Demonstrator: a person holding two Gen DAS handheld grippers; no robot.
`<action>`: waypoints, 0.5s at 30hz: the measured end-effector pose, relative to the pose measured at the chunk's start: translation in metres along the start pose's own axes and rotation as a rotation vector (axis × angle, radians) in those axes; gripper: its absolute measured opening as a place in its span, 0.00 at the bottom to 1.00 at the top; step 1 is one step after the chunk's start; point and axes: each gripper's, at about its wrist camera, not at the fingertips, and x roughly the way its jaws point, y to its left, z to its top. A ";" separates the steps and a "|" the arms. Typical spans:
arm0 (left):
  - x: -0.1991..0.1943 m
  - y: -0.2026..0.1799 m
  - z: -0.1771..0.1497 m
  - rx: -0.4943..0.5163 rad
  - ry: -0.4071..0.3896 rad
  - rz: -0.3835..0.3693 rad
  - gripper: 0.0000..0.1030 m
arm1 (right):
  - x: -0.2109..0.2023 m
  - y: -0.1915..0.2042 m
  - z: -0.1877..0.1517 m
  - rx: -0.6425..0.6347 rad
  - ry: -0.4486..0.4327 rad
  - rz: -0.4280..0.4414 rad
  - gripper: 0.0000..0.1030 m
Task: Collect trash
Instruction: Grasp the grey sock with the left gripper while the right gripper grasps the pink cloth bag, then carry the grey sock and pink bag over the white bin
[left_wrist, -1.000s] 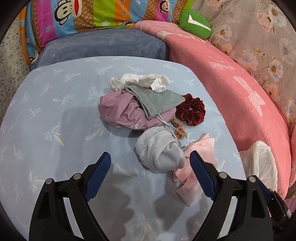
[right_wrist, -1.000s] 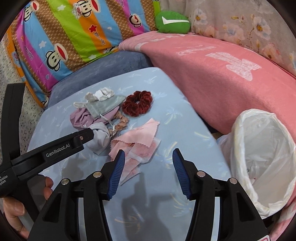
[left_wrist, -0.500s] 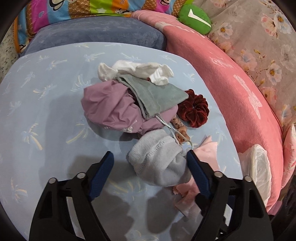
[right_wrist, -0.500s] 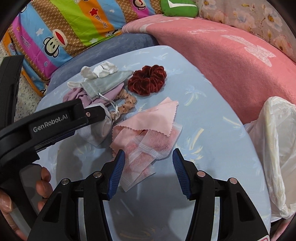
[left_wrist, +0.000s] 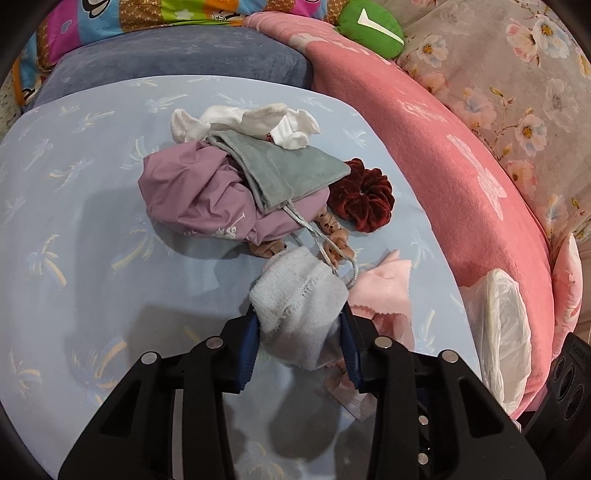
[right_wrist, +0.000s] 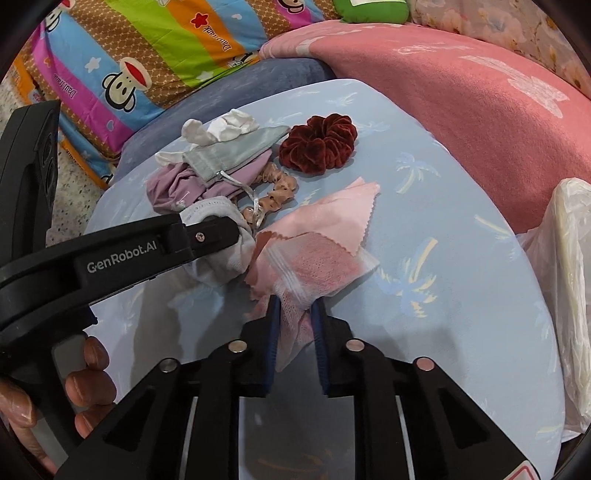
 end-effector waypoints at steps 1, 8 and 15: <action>-0.002 -0.001 -0.001 0.003 -0.002 0.002 0.35 | -0.002 0.000 -0.001 0.001 -0.002 0.002 0.14; -0.021 -0.014 -0.004 0.025 -0.043 0.013 0.35 | -0.029 -0.004 -0.007 0.013 -0.044 0.014 0.06; -0.045 -0.034 -0.007 0.063 -0.092 0.008 0.34 | -0.072 -0.010 -0.007 0.016 -0.131 0.022 0.06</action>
